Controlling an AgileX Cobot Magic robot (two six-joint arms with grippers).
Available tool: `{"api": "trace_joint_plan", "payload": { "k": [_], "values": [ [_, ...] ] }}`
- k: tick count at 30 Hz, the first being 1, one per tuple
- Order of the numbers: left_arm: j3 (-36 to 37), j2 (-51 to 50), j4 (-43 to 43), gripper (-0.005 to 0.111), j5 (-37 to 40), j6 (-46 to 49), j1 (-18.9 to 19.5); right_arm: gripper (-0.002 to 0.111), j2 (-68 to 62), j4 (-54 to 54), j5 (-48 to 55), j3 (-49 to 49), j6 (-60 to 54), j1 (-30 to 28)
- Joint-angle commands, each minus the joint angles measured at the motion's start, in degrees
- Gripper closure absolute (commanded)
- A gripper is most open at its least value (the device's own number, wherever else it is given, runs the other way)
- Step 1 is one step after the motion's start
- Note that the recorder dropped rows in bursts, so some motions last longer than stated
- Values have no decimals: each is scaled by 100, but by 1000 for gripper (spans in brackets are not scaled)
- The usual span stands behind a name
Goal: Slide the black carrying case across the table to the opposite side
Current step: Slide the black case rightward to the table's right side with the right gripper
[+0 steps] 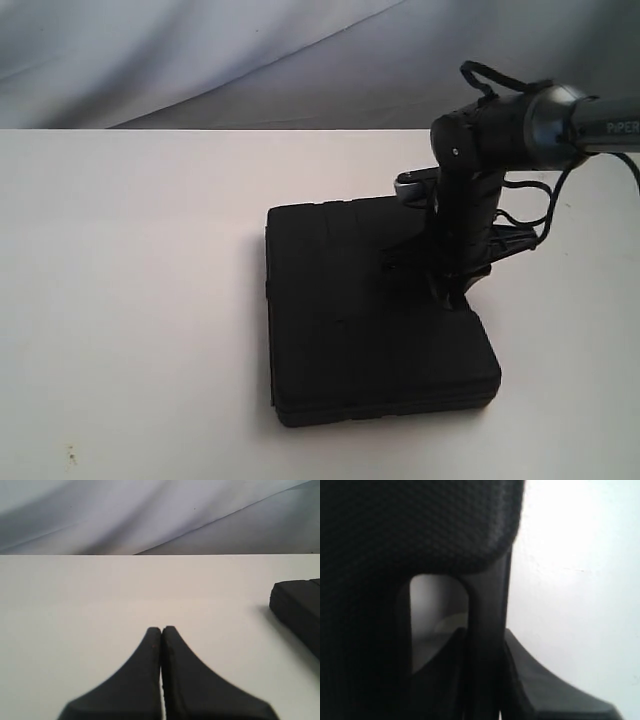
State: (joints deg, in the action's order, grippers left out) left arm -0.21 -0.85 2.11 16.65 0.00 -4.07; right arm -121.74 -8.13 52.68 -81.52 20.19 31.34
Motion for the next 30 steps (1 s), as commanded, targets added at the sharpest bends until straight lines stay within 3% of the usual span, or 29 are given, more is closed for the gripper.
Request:
{"api": "trace_joint_plan", "payload": {
  "k": [1,16,30],
  "values": [
    [21,32,-13,107,-54,45,14,108,349,-248,-31,146,39,-157],
    [21,32,-13,107,-54,61,14,108,756,-255,-452,1073,-264,-1112],
    [21,32,-13,107,-54,51,14,108,760,-318,-433,1143,-538,-1745]
  ]
}}
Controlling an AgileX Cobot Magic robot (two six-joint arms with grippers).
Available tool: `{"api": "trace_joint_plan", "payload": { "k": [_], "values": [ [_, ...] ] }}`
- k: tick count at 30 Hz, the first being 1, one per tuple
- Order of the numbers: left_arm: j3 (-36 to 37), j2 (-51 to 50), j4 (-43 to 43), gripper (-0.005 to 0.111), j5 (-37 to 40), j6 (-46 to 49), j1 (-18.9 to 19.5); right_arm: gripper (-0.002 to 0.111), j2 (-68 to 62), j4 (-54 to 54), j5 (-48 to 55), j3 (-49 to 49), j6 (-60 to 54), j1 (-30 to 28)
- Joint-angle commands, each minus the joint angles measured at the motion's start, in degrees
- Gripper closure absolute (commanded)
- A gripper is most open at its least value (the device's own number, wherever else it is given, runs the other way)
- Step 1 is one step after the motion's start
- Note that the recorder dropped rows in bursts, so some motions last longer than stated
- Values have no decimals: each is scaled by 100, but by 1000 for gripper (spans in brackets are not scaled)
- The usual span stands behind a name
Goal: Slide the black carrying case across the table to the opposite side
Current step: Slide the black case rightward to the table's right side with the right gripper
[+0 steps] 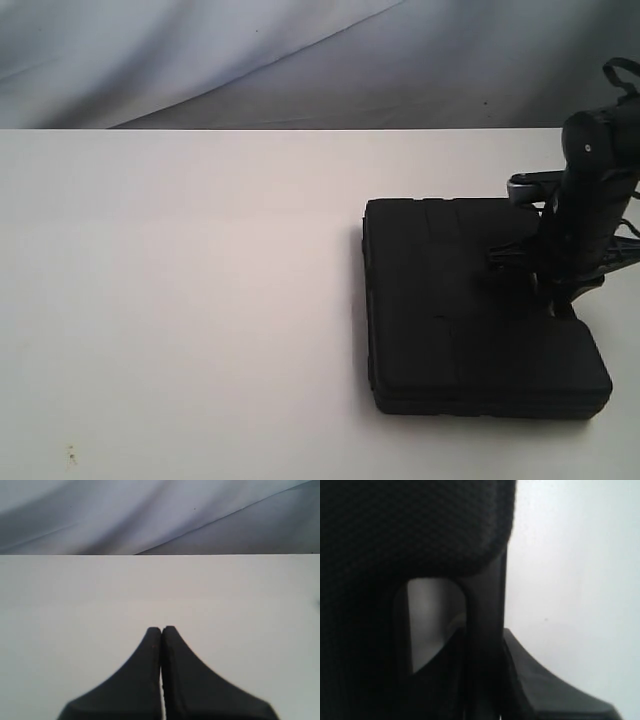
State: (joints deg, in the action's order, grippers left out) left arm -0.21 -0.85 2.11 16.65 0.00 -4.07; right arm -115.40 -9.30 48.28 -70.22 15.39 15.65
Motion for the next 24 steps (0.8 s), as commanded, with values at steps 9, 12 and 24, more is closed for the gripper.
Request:
{"api": "trace_joint_plan", "payload": {
  "k": [9,12,24],
  "values": [
    [21,32,-13,107,-54,62,14,108,127,-305,-6,12,-215,-385],
    [21,32,-13,107,-54,62,14,108,127,-341,-6,12,-215,-385],
    [21,32,-13,107,-54,60,14,108,116,14,-106,12,-317,-375]
  ]
}}
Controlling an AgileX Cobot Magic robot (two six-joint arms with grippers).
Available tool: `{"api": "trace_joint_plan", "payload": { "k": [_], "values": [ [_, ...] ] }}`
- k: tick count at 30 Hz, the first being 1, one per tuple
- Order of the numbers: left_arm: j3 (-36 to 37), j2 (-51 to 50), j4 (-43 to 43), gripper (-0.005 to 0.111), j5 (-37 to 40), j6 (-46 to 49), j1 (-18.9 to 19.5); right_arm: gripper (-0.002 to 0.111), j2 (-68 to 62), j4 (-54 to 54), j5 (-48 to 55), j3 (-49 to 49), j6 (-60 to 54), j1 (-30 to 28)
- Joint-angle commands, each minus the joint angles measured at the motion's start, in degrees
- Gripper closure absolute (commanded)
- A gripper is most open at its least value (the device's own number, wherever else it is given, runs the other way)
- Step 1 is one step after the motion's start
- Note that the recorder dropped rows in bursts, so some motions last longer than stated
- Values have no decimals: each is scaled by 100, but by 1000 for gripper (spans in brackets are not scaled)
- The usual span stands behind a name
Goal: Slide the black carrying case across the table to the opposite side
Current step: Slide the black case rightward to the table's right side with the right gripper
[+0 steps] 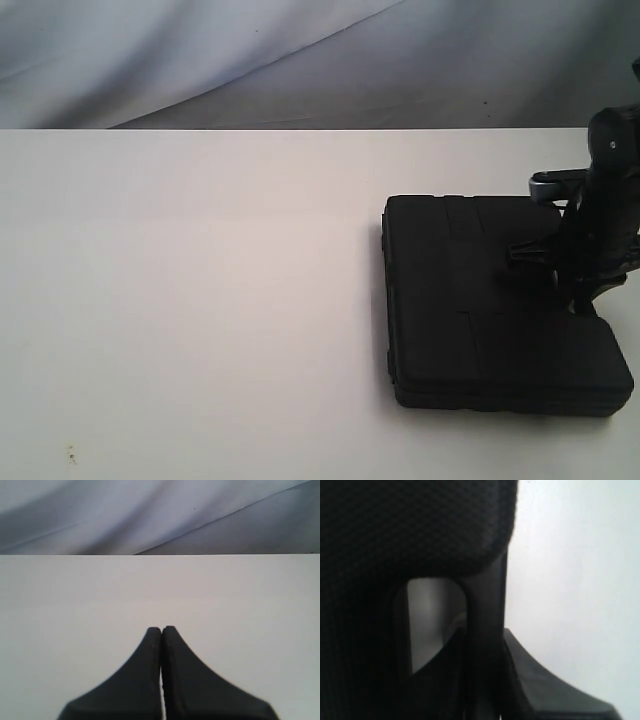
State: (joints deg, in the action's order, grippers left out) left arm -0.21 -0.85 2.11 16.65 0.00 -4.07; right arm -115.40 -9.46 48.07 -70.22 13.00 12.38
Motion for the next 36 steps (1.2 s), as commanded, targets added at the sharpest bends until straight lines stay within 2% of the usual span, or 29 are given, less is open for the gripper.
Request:
{"api": "trace_joint_plan", "payload": {
  "k": [1,36],
  "values": [
    [21,32,-13,107,-54,60,14,108,116,59,-83,12,-78,-48],
    [21,32,-13,107,-54,43,14,108,116,419,-263,12,-322,-38]
  ]
}}
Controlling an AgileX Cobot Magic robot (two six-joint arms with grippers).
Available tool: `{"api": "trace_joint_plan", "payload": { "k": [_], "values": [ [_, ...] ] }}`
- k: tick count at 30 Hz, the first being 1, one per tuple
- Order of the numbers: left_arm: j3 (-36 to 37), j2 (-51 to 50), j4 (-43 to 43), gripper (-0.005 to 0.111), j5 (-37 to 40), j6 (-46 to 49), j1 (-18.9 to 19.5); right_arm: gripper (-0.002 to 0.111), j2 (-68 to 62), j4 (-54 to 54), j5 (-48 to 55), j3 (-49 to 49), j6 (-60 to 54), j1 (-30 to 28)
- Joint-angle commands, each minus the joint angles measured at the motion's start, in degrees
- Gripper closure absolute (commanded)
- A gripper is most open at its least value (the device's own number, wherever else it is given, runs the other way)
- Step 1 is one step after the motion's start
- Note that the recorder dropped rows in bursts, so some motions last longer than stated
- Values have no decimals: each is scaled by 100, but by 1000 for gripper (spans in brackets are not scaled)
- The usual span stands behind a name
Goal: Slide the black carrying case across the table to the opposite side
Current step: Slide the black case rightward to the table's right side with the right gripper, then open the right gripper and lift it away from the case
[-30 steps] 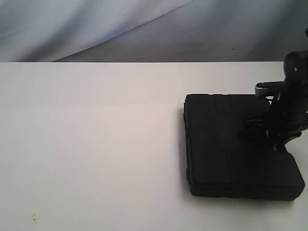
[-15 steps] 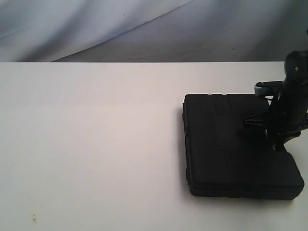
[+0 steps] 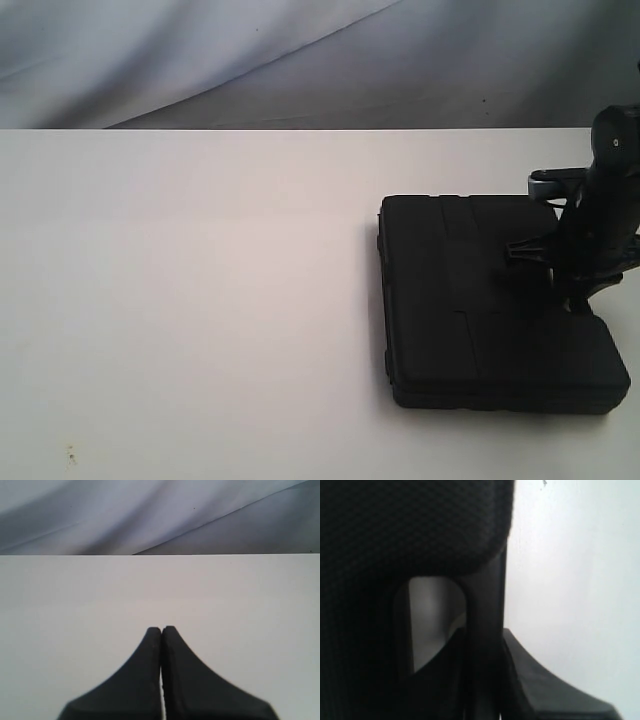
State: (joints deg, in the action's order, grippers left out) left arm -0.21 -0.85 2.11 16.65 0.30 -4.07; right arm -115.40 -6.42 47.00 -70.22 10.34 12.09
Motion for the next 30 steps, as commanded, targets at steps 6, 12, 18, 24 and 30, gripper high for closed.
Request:
{"api": "trace_joint_plan", "payload": {
  "k": [6,12,18,24,30],
  "values": [
    [21,32,-13,107,-54,13,14,89,116,136,-276,12,-56,-8],
    [21,32,-13,107,-54,32,14,80,116,136,-276,12,-56,-8],
    [21,32,-13,107,-54,32,14,80,184,136,-264,12,-56,-8],
    [21,32,-13,107,-54,18,14,80,674,51,-379,12,-56,-8],
    [21,32,-13,107,-54,18,14,80,1391,-140,-558,12,-133,-8]
  ]
}}
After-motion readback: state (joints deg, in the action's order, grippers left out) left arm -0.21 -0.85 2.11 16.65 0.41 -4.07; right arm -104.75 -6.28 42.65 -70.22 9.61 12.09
